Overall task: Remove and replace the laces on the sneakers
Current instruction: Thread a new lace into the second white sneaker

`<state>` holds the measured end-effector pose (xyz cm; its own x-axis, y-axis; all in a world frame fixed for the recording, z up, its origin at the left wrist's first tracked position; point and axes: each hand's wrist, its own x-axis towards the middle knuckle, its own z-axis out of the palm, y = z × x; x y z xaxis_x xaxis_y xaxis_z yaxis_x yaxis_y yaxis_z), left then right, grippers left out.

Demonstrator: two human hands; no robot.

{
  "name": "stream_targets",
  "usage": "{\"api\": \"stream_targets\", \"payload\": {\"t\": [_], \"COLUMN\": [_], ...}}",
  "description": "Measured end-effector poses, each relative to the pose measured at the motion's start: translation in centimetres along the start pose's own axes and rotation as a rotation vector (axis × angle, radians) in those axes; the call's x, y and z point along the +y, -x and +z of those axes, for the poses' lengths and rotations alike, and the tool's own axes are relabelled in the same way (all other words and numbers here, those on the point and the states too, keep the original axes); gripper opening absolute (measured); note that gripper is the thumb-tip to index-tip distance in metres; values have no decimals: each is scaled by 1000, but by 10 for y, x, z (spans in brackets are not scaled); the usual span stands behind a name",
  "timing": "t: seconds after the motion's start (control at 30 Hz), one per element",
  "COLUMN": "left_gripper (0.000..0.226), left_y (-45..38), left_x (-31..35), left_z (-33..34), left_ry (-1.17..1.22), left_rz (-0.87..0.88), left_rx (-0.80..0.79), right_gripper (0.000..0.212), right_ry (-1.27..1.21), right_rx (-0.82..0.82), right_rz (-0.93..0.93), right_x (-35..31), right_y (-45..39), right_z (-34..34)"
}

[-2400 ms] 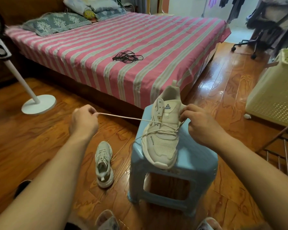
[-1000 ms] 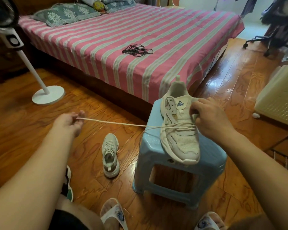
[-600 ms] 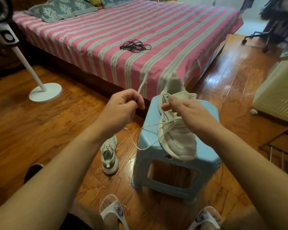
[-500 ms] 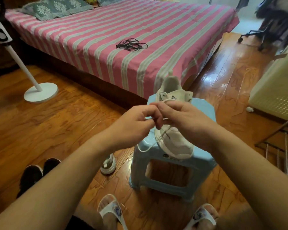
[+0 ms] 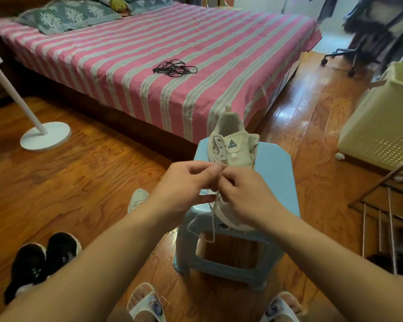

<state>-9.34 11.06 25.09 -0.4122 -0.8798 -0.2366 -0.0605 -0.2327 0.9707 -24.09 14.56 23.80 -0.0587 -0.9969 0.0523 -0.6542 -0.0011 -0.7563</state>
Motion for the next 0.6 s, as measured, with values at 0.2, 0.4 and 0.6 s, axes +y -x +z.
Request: {"api": "stream_targets", "payload": {"t": [0.2,0.4,0.6], "left_gripper": [12,11,8], "left_y": [-16,-31,-41], "left_x": [-12,-34,-39], "left_z": [5,13,20], "left_ry": [-42,-454,-427], "left_rz": [27,51,108], "left_rx": [226,258,334], "right_gripper": [17,15,13], "right_ry": [268,488,494], "right_rx": [-59,186,125], "right_rz": [-84,-179,-132], "right_x": [11,41,47], "right_y": [-18,-49,-50], "right_z": [-24,-39,-28]}}
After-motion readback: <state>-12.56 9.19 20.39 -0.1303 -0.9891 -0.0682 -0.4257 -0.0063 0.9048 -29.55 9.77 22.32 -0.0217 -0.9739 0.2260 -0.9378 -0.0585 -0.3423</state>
